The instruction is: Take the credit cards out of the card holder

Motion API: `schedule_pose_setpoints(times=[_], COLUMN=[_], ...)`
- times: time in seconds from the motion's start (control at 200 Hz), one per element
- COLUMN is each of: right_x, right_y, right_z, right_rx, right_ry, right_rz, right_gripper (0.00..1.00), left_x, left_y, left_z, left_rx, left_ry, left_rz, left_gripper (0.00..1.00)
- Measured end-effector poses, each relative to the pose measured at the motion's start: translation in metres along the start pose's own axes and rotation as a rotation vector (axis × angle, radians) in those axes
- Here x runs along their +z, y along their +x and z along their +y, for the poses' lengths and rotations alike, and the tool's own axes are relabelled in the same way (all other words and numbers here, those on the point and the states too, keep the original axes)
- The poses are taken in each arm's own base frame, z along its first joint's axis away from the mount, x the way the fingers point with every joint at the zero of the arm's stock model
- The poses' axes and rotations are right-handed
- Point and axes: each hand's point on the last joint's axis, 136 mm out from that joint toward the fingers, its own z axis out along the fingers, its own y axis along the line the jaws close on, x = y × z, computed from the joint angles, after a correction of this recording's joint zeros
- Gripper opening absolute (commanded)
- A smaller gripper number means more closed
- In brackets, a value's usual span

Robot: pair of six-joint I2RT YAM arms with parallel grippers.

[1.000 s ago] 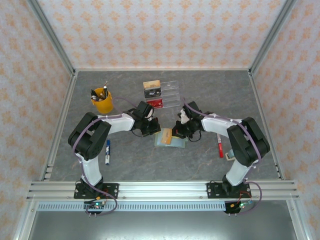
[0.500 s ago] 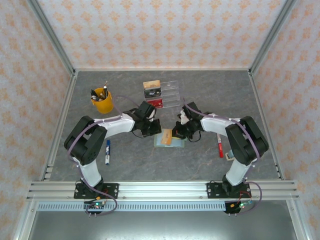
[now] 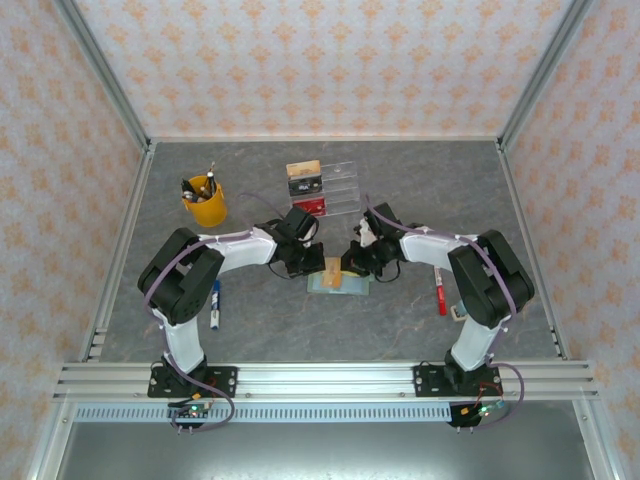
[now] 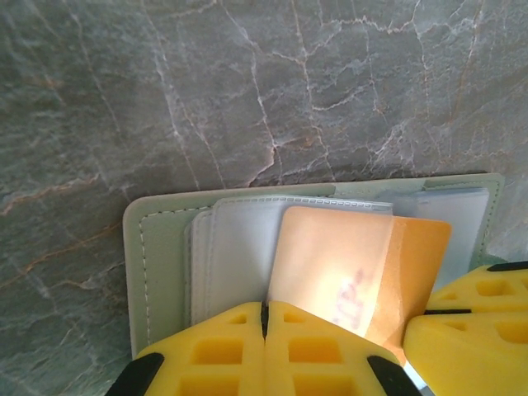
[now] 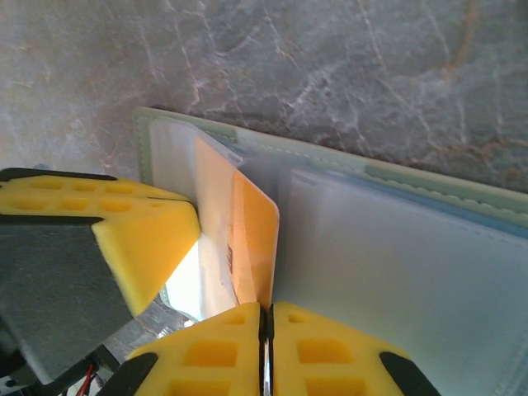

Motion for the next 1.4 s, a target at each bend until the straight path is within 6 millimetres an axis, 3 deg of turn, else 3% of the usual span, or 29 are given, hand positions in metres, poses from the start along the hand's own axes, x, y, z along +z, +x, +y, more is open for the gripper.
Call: schedule_pose_setpoints(times=[0.38, 0.656, 0.776, 0.971, 1.071, 1.216, 1.401], right_x=[0.002, 0.002, -0.002, -0.033, -0.057, -0.082, -0.104], right_y=[-0.007, -0.01, -0.008, -0.008, -0.015, -0.021, -0.031], right_z=[0.012, 0.011, 0.006, 0.012, 0.015, 0.02, 0.05], right_rx=[0.036, 0.038, 0.015, -0.059, -0.079, -0.091, -0.124], right_ry=[-0.096, -0.09, -0.052, -0.019, -0.036, -0.07, -0.182], right_rz=[-0.03, -0.04, -0.052, -0.113, -0.178, -0.257, -0.348], right_gripper=[0.15, 0.02, 0.0, 0.0, 0.0, 0.0, 0.0], left_x=[0.0, -0.001, -0.002, -0.007, -0.021, -0.057, -0.09], left_y=[0.0, -0.001, -0.001, -0.008, -0.019, -0.042, -0.056], left_z=[0.0, -0.001, -0.001, 0.0, -0.004, -0.03, -0.067], left_rx=[0.0, 0.0, -0.001, -0.019, -0.037, -0.043, -0.049], left_ry=[0.0, 0.0, -0.004, -0.004, 0.028, 0.158, 0.38], left_rz=[-0.001, -0.001, 0.003, -0.004, -0.039, -0.13, -0.205], left_gripper=[0.0, 0.0, 0.09, 0.29, 0.4, 0.53, 0.59])
